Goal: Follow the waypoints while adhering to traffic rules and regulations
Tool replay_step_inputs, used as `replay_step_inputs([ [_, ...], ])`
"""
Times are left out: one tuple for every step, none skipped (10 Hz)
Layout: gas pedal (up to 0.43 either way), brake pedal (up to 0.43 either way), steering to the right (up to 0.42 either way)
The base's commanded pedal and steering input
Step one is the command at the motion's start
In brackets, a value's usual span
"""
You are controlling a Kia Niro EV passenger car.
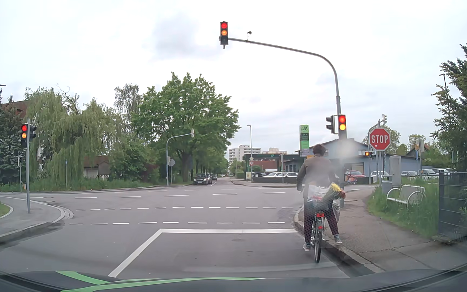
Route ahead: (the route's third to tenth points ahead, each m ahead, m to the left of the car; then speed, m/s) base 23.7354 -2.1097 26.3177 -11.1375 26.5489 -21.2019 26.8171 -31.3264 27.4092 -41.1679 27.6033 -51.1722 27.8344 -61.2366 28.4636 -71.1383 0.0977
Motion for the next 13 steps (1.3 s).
replay_step_inputs([
  [0.000, 0.244, 0.001],
  [0.000, 0.244, 0.001],
  [0.000, 0.250, 0.001],
  [0.000, 0.250, 0.000],
  [0.000, 0.250, 0.000],
  [0.000, 0.250, 0.000],
  [0.000, 0.244, 0.000],
  [0.000, 0.152, 0.000],
  [0.000, 0.000, 0.000],
  [0.000, 0.000, 0.000],
  [0.000, 0.000, -0.001],
  [0.000, 0.000, -0.003],
  [0.047, 0.000, -0.004],
])
